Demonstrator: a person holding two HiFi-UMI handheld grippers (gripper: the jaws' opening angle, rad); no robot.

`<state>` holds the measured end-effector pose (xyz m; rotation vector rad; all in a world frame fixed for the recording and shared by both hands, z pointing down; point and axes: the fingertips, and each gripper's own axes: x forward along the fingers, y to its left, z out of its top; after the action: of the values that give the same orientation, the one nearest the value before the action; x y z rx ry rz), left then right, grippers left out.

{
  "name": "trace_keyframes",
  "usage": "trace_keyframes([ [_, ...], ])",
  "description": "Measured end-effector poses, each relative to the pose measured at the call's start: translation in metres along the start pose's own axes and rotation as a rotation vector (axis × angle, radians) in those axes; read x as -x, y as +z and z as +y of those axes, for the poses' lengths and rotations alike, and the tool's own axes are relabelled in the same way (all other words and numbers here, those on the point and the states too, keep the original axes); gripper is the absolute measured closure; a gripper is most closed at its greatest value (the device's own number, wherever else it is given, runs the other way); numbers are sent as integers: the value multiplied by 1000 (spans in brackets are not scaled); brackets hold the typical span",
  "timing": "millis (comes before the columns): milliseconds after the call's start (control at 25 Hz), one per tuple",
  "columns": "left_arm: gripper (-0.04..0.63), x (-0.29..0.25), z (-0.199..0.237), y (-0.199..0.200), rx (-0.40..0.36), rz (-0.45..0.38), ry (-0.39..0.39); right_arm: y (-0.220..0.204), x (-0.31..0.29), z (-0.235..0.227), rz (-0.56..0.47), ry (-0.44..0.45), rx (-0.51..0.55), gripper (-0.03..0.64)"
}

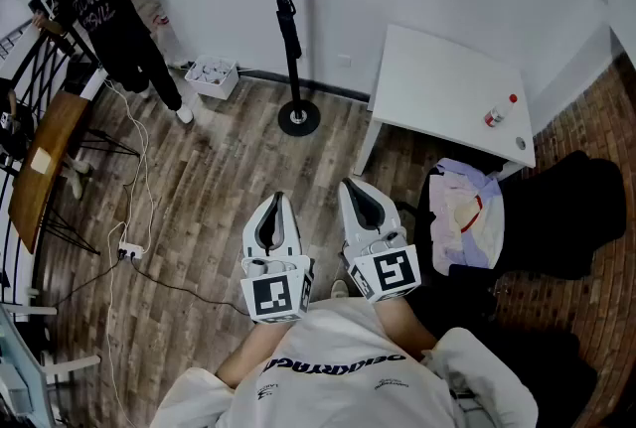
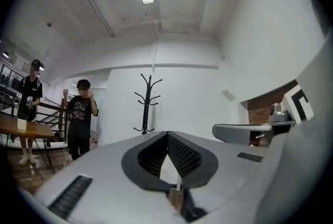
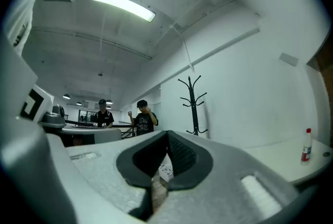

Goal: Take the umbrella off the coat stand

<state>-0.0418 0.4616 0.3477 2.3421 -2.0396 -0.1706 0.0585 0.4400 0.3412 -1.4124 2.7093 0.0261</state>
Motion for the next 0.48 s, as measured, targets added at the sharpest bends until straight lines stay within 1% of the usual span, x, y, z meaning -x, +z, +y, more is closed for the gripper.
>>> trace_keyframes([
  [160,598,-5,-18,-3,9,-10,16,-6,7,-20,13,3,-39,624],
  [280,598,-9,-34,-5,28,-15,17,-9,13,-34,7,12,-42,624],
  [400,598,-11,-54,-12,2,-20,-11,-5,21,-45,-12,32,-27,624],
  [480,598,-13,-63,-18,-16,-19,-6,-5,25,-54,-18,41,-24,624],
])
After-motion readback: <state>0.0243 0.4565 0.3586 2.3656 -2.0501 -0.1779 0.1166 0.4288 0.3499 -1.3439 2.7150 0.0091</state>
